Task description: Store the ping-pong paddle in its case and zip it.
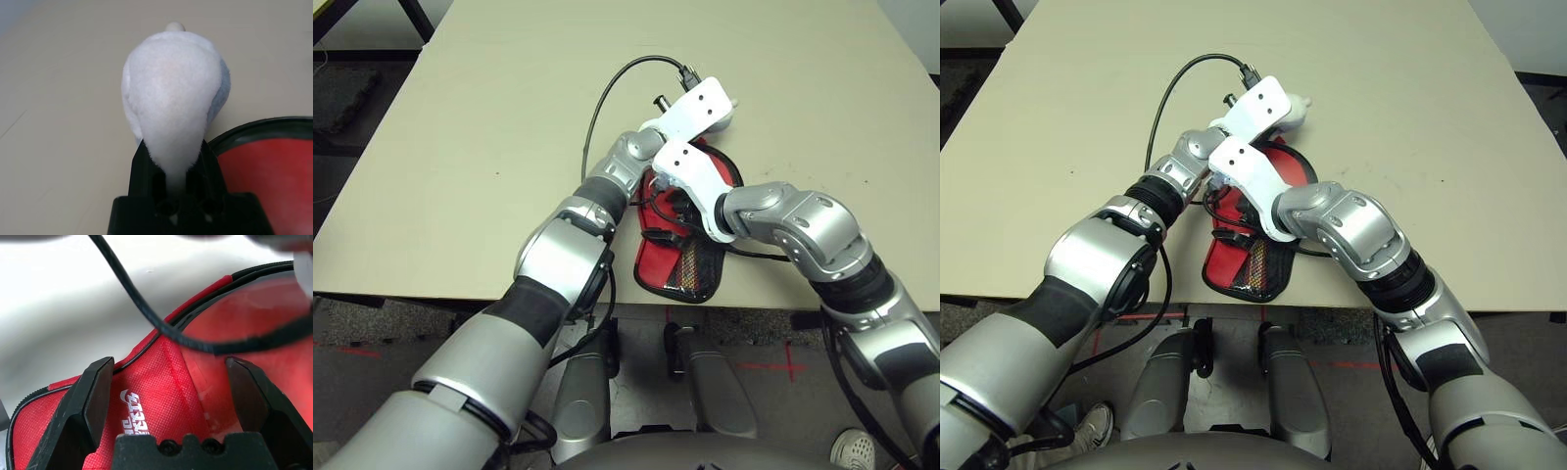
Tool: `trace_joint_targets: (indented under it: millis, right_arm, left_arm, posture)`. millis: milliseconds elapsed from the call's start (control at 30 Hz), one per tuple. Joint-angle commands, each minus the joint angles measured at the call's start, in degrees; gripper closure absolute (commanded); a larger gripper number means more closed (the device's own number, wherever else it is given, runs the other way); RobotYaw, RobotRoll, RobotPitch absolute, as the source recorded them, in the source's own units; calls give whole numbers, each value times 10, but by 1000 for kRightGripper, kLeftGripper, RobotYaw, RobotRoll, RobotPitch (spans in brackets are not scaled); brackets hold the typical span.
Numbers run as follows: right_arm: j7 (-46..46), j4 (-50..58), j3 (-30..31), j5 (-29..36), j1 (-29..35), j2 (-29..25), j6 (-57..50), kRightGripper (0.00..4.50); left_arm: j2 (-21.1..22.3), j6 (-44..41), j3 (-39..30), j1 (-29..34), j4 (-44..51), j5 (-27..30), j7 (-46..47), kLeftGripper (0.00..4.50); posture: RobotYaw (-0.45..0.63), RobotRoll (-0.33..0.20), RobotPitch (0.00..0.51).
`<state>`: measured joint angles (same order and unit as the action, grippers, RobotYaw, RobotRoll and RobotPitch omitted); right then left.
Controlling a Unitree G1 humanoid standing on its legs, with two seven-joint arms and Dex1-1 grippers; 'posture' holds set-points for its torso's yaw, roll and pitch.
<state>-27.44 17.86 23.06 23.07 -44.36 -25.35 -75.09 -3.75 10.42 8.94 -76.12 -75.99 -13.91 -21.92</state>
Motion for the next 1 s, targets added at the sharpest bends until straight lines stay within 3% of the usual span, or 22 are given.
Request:
trace_joint_targets:
  millis: [33, 533, 900, 1000]
  right_arm:
    - [5, -28, 10, -9, 21, 0, -23, 0]
    - [5, -51, 0, -20, 19, 5, 0, 0]
    - [1, -63, -8, -24, 16, 0, 12, 0]
    - [-3, -60, -12, -22, 15, -5, 10, 0]
  left_arm:
    - [-17, 16, -11, -3, 1, 11, -26, 4393]
    - [-18, -28, -50, 19, 6, 51, -165, 4393]
    - [31, -67, -80, 11, 21, 85, -232, 196]
    - [50, -71, -92, -2, 26, 96, -241, 34]
  posture:
    - [-76, 0, 290]
    - [-70, 0, 276]
    - [-49, 0, 258]
    - [-43, 0, 253]
